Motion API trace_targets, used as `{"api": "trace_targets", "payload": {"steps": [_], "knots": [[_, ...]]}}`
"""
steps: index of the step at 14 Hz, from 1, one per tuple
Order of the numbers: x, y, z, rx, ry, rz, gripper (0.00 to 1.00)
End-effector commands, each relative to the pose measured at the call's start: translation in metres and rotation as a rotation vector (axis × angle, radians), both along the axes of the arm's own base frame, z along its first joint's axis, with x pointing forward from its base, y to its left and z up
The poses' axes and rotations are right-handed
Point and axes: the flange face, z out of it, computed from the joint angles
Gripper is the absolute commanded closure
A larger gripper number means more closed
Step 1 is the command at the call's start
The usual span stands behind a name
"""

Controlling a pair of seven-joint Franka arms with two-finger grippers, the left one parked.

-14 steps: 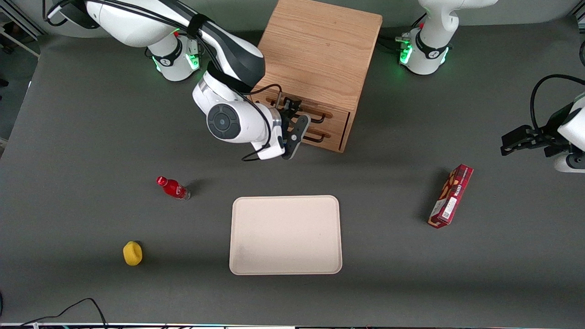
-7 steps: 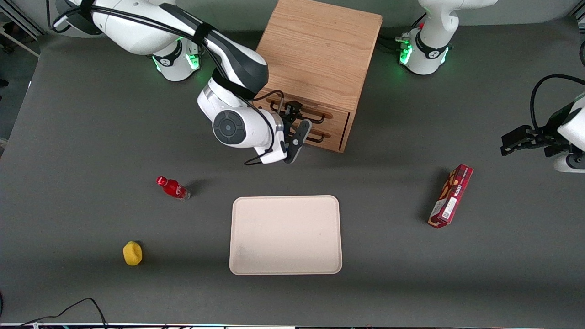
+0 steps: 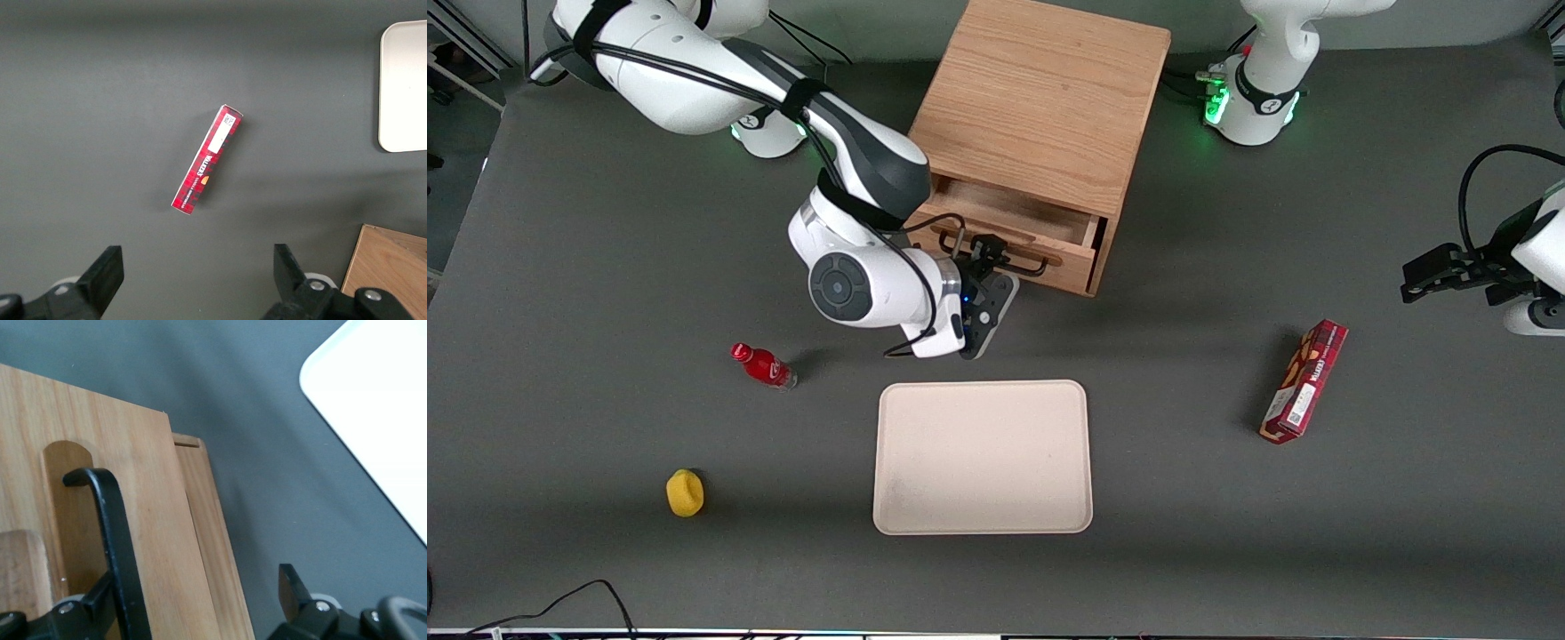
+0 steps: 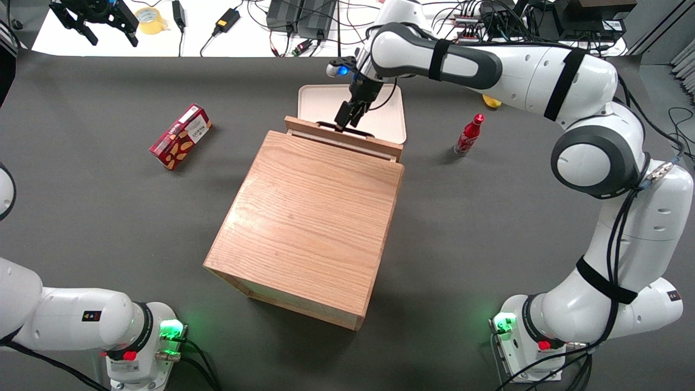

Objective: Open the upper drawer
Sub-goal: 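Pull the upper drawer outward from the cabinet with the right gripper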

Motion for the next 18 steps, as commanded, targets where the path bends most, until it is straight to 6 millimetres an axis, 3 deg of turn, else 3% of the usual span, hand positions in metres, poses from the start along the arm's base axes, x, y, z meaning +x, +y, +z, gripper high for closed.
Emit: {"api": "trace_targets", "payload": {"steps": [1,4,12,18], "knots": [[0.019,-0.003,-0.001,-0.012,-0.002,-0.025,0.0],[0.032,-0.011,-0.007,-0.021,-0.018,-0.037,0.0],[0.073,-0.039,0.005,-0.003,-0.075,-0.109,0.0],[0.093,-0.054,0.002,-0.014,-0.101,-0.141,0.0]]}}
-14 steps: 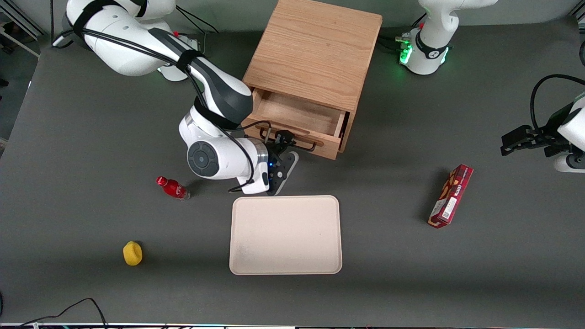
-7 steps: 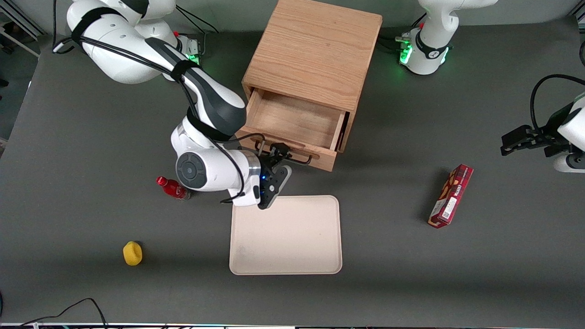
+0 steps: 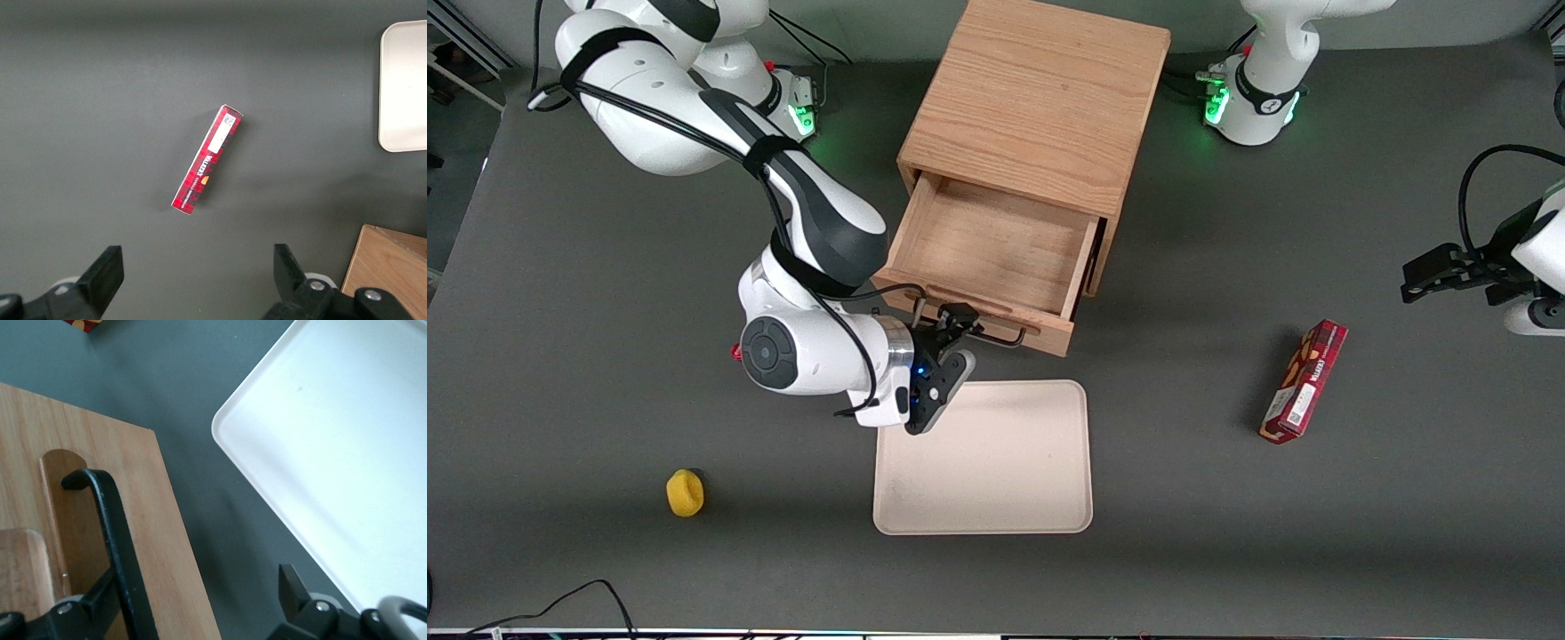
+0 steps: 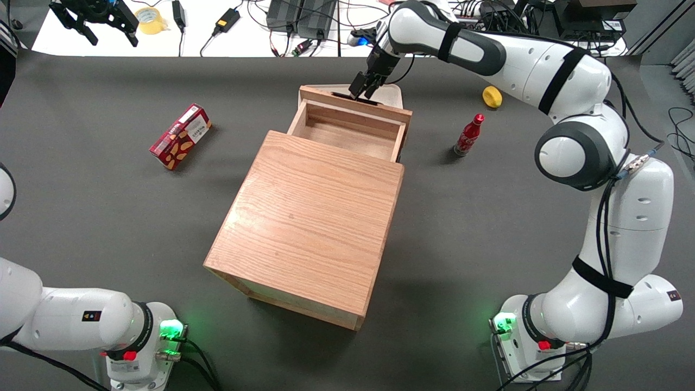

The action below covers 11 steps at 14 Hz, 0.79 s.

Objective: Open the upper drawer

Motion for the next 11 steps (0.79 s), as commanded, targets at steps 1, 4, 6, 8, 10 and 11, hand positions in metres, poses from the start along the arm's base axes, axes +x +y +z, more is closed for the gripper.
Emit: {"api": "trace_targets", "payload": {"steps": [1,4,6,8,10,11], "knots": [[0.016,-0.01,0.001,-0.032,-0.031,-0.016,0.0],[0.031,-0.027,-0.001,-0.033,-0.059,-0.015,0.0],[0.041,-0.039,0.001,-0.037,-0.071,-0.034,0.0],[0.052,-0.05,0.002,-0.031,-0.071,-0.051,0.0],[0.06,-0.059,0.004,-0.021,-0.079,-0.043,0.0],[0.059,-0.062,0.01,-0.026,-0.076,-0.039,0.0]]}}
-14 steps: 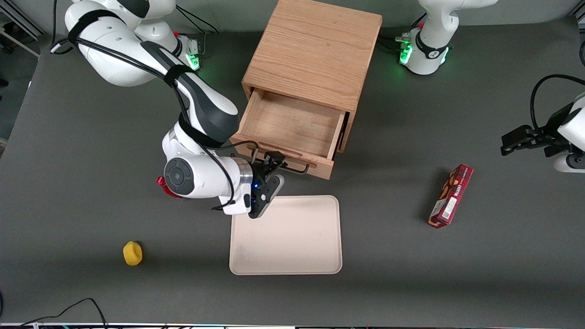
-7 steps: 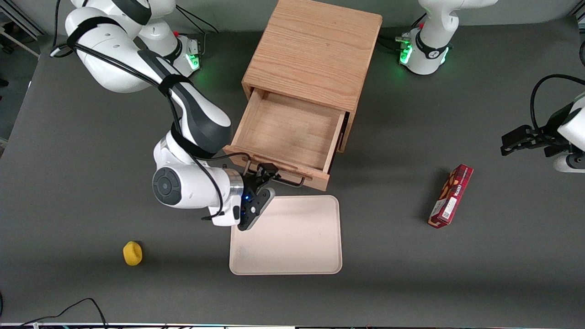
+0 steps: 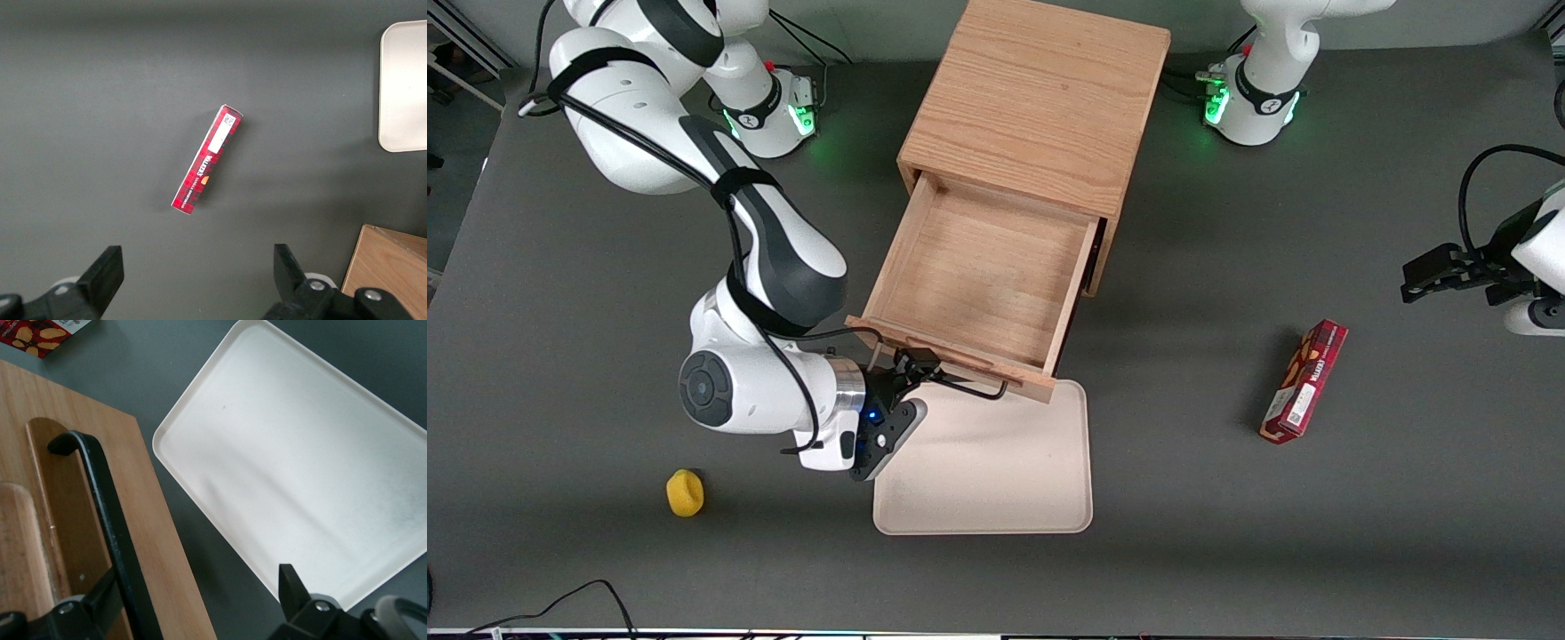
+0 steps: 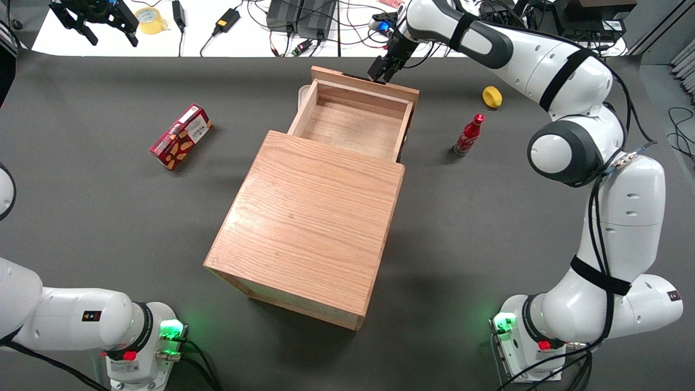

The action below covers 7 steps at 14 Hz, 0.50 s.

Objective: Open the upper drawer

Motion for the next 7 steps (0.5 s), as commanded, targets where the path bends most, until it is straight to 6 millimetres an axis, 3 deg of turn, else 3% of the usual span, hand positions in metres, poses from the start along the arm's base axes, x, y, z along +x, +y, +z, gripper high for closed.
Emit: {"api": "trace_targets", "payload": {"steps": [1,2,4,7], "knots": [[0.01,-0.011,0.018,-0.004,-0.024,0.02,0.0],[0.007,-0.012,0.035,-0.005,-0.044,0.024,0.0],[0.0,-0.015,0.094,-0.006,-0.123,0.02,0.0],[-0.032,-0.023,0.177,-0.051,-0.157,-0.009,0.0]]}}
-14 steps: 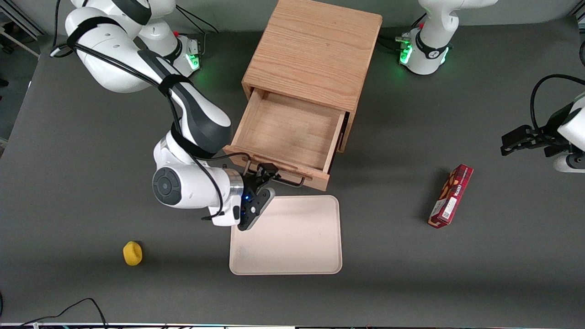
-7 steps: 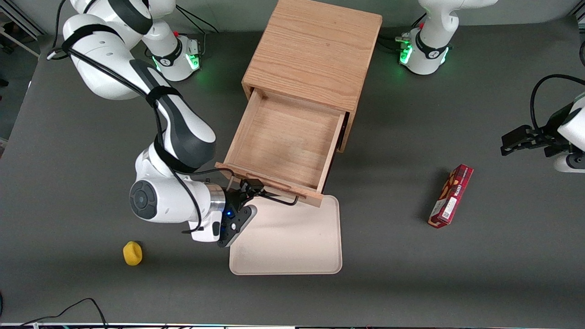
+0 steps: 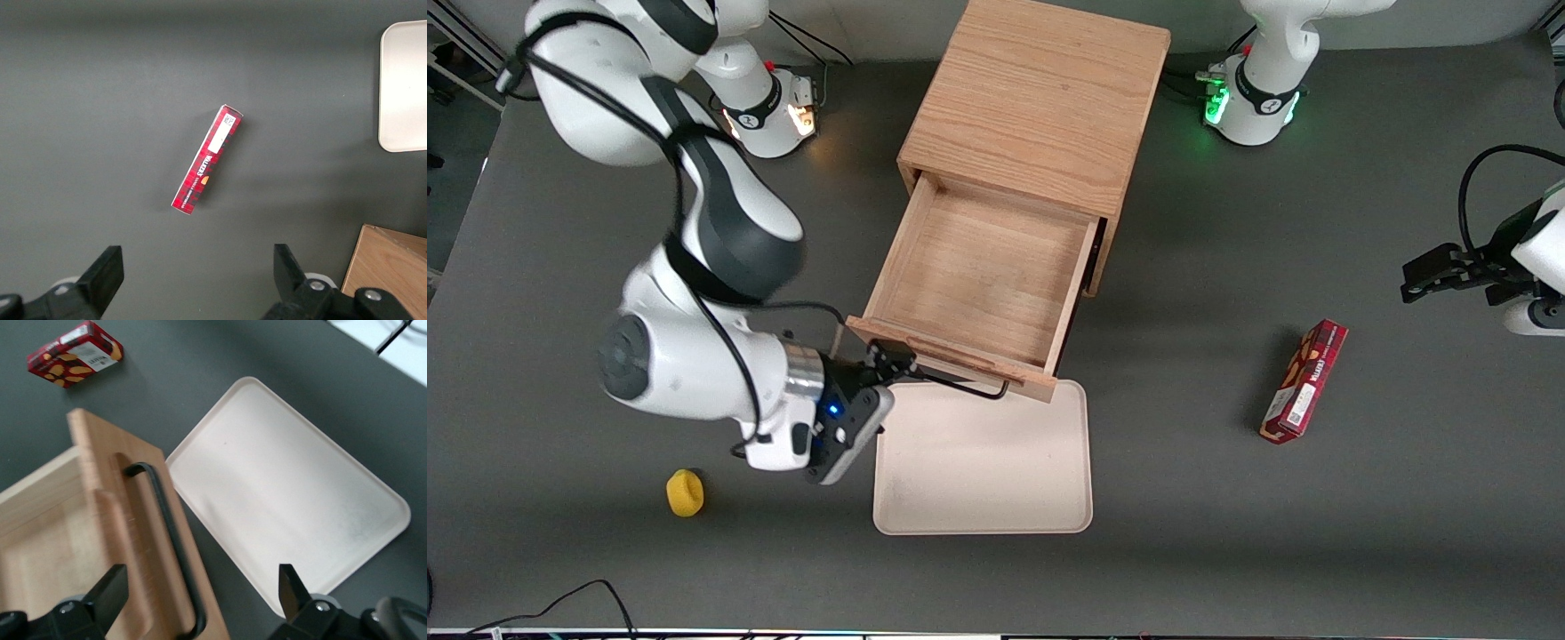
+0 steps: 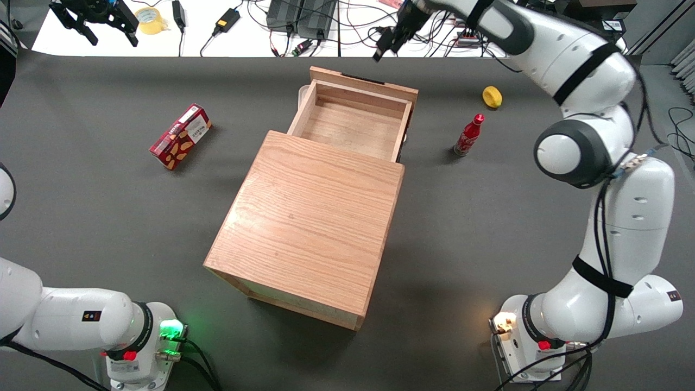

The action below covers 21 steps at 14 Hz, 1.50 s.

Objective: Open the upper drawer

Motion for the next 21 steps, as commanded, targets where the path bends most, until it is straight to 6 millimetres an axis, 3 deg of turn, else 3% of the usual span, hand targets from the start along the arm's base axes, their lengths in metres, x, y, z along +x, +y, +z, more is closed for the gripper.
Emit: {"api": "trace_targets", "payload": {"steps": [1,4,7,9,11,13,15,16,17,19,21], "knots": [[-0.036,-0.014,0.074,-0.096,0.006,-0.087,0.0],[-0.084,-0.03,0.136,-0.196,0.081,-0.271,0.0],[-0.125,-0.095,0.193,-0.295,0.066,-0.402,0.0],[-0.157,-0.143,0.215,-0.385,0.16,-0.541,0.0],[-0.185,-0.171,0.212,-0.459,0.247,-0.657,0.0],[-0.208,-0.211,0.191,-0.485,0.283,-0.746,0.0],[-0.25,-0.229,0.162,-0.517,0.203,-0.793,0.0],[-0.266,-0.249,0.151,-0.506,0.179,-0.83,0.0],[-0.275,-0.275,0.146,-0.484,0.189,-0.873,0.0],[-0.276,-0.307,0.149,-0.458,0.211,-0.927,0.0],[-0.271,-0.312,0.163,-0.457,0.179,-0.942,0.0]]}}
